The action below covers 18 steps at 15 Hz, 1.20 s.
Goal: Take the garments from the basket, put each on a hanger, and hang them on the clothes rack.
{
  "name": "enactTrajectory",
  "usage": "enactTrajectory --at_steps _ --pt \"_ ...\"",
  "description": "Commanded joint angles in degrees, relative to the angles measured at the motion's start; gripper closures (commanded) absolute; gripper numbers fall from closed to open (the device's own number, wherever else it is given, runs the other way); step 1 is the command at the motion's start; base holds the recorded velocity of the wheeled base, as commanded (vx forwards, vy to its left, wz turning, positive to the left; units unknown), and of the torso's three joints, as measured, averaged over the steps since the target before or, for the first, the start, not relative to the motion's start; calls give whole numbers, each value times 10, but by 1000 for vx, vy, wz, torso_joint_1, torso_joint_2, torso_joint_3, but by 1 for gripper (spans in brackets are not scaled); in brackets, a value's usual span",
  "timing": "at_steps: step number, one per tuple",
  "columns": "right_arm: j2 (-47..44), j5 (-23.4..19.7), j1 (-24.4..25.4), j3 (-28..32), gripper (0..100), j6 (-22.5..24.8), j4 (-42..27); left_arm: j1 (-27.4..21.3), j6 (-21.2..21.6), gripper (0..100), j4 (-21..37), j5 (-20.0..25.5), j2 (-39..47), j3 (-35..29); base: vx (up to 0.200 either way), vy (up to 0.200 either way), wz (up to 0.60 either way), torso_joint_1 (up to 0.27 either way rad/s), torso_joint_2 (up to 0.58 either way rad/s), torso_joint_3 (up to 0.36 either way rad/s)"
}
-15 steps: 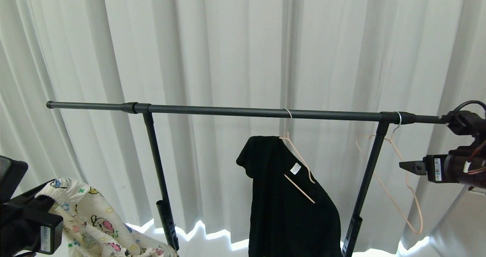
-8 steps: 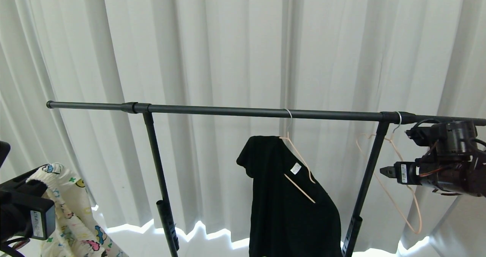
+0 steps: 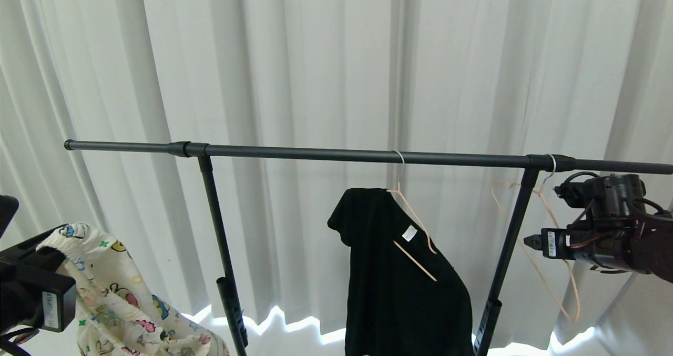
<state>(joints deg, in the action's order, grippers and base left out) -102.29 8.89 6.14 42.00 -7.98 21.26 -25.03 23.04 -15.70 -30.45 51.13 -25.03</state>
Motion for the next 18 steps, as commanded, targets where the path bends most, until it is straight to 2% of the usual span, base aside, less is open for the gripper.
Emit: enactTrajectory --at_steps 1,14,18 --pt "6 0 0 -1 100 1 0 0 1 100 0 1 0 0 0 0 0 0 0 0" --pt "82 -2 3 -8 100 1 -2 1 -1 100 0 2 0 4 0 0 0 0 0 0" --pt "152 -1 12 -69 100 3 -2 2 -1 100 0 26 3 11 0 0 0 0 0 0"
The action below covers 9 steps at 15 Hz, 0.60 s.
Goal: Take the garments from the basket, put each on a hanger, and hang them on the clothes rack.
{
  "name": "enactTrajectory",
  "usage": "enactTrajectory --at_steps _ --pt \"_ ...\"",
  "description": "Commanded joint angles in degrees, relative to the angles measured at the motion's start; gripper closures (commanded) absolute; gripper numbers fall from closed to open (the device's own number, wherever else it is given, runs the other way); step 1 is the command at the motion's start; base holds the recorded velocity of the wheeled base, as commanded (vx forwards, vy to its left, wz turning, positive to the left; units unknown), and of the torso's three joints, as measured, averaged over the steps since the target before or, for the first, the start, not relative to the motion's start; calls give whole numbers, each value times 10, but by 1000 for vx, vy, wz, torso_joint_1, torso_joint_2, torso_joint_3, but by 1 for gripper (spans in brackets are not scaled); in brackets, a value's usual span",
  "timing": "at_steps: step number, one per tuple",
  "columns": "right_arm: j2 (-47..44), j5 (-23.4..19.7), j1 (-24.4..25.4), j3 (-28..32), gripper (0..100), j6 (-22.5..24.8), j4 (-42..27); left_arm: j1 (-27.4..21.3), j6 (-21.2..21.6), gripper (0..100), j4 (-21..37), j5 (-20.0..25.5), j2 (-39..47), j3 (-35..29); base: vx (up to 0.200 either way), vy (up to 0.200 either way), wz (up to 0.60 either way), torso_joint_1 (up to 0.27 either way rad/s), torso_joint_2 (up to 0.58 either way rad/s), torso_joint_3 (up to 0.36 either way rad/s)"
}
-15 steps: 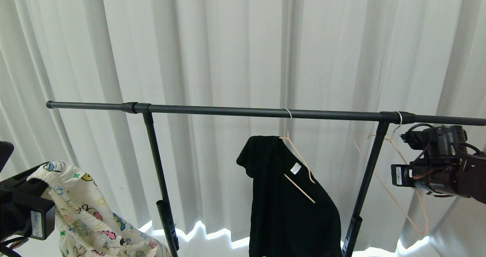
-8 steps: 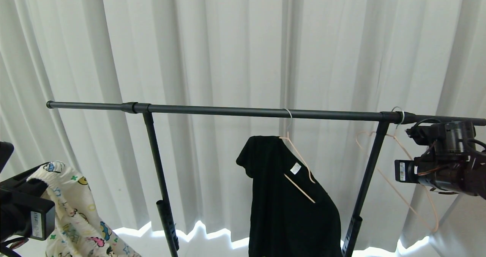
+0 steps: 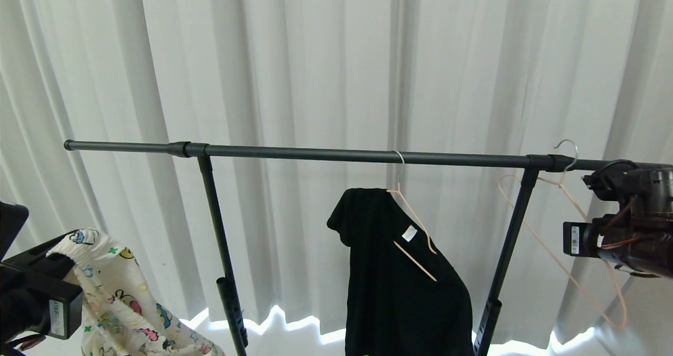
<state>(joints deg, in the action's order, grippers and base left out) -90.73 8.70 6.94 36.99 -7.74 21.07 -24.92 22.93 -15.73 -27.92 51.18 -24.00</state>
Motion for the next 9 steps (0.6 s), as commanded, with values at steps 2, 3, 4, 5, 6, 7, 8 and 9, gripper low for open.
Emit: enactTrajectory --at_steps 2,3,4,5,6,7,8,9 --pt "67 1 9 -34 100 0 1 0 1 100 1 1 5 1 0 0 0 0 0 0" --pt "86 1 10 -45 100 2 0 1 2 100 1 1 6 1 0 0 0 0 0 0" --pt "97 1 10 -57 100 7 0 4 2 100 1 1 7 2 0 0 0 0 0 0" --pt "107 1 10 -64 100 11 0 7 3 100 2 1 8 2 0 0 0 0 0 0" --pt "119 0 11 -77 100 21 0 18 4 100 3 0 9 2 0 0 0 0 0 0" --pt "128 0 11 -84 100 29 0 25 10 100 3 -2 13 1 0 0 0 0 0 0" --pt "137 -1 11 -90 100 38 0 39 24 100 3 -2 12 1 -200 0 0 7 2 2" --pt "146 -1 17 -96 100 44 -1 47 33 100 2 -1 11 1 -200 0 0 12 12 7"
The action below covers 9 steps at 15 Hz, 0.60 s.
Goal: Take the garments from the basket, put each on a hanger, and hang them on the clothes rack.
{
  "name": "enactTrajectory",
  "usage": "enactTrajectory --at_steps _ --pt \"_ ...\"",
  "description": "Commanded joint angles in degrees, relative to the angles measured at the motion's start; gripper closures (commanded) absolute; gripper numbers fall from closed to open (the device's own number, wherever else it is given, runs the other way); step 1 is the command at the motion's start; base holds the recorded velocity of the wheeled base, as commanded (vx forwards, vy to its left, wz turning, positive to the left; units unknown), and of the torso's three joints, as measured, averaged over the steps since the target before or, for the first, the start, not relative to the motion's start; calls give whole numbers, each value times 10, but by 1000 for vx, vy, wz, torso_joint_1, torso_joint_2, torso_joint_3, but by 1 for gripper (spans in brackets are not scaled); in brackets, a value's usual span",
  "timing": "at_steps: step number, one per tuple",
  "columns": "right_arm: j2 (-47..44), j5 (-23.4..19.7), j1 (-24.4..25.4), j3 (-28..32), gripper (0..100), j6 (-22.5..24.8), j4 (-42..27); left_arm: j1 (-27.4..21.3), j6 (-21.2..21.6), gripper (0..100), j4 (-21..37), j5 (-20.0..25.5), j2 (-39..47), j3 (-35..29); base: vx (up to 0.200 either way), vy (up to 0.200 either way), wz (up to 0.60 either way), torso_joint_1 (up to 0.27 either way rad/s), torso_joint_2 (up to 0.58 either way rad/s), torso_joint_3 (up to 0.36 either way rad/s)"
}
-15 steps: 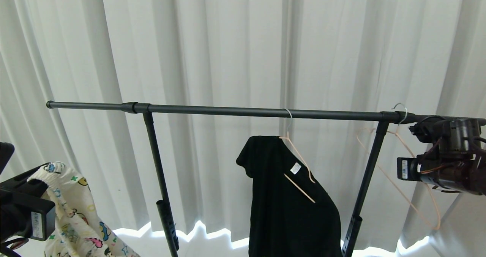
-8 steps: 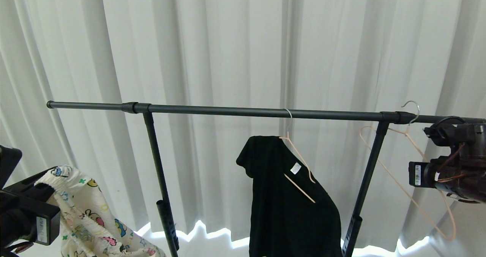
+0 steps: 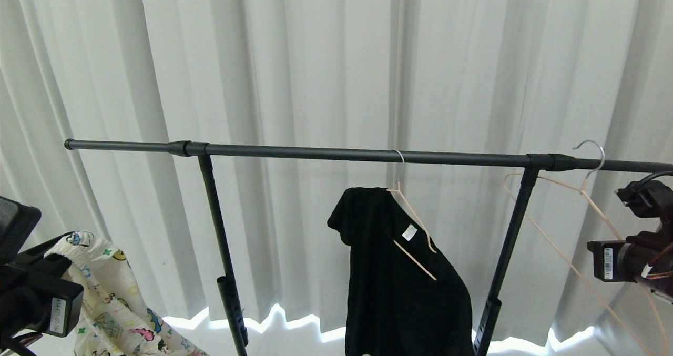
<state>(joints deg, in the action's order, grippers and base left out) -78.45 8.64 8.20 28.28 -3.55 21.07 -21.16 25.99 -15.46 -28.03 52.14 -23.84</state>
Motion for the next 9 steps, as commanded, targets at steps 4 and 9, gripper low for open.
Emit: enactTrajectory --at_steps 4,9 --pt "45 1 26 -19 100 6 -1 11 2 100 -1 1 2 -1 -200 0 0 -1 7 4" --pt "79 -2 39 -19 100 6 -6 9 -1 100 -1 30 0 0 -160 0 0 0 3 2"
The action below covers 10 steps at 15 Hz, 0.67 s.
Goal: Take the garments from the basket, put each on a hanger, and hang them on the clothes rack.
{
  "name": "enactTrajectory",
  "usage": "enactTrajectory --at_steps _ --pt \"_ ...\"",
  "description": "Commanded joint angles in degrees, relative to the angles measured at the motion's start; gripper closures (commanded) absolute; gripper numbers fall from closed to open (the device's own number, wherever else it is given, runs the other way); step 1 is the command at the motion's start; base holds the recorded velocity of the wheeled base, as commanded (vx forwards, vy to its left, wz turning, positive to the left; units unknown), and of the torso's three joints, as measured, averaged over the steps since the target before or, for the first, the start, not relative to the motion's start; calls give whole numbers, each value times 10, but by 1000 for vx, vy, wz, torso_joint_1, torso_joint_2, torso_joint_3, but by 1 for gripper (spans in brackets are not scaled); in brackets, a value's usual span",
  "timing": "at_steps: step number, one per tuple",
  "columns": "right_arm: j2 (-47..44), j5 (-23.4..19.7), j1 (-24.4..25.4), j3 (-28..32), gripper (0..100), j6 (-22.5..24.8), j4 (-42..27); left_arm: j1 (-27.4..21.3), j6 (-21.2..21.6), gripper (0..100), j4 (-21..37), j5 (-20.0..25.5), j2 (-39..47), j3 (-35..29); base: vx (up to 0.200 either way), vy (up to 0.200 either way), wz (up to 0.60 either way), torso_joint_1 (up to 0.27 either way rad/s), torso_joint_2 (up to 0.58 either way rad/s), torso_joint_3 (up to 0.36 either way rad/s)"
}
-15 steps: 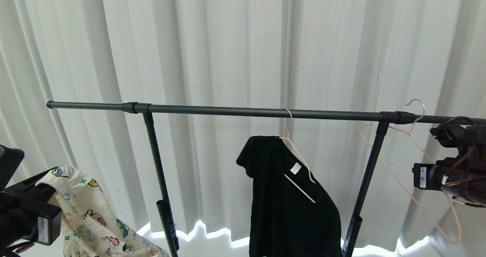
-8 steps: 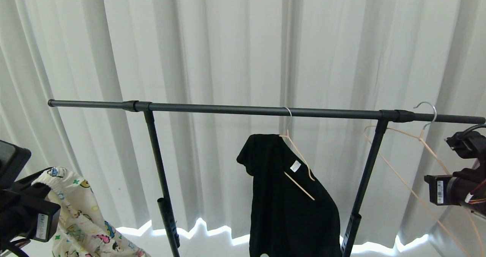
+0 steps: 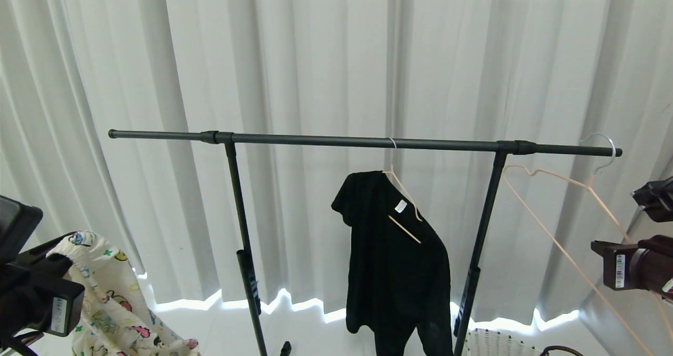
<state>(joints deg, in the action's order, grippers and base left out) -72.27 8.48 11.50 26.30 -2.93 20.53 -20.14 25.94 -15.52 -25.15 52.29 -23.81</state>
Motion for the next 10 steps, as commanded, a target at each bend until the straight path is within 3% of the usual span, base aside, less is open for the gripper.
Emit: enactTrajectory --at_steps 1,4,8,10 --pt "30 -1 25 1 100 -2 -8 -1 1 100 0 26 -4 0 0 0 0 0 0 0" --pt "73 -2 115 1 100 -3 -34 -1 4 100 0 63 2 -2 0 0 0 0 0 0" --pt "102 -2 274 2 100 -5 -77 -6 -1 100 0 63 72 -59 0 0 0 0 0 0" --pt "103 -2 353 1 100 -11 -79 -7 -26 100 9 63 123 -85 0 0 0 0 0 0"
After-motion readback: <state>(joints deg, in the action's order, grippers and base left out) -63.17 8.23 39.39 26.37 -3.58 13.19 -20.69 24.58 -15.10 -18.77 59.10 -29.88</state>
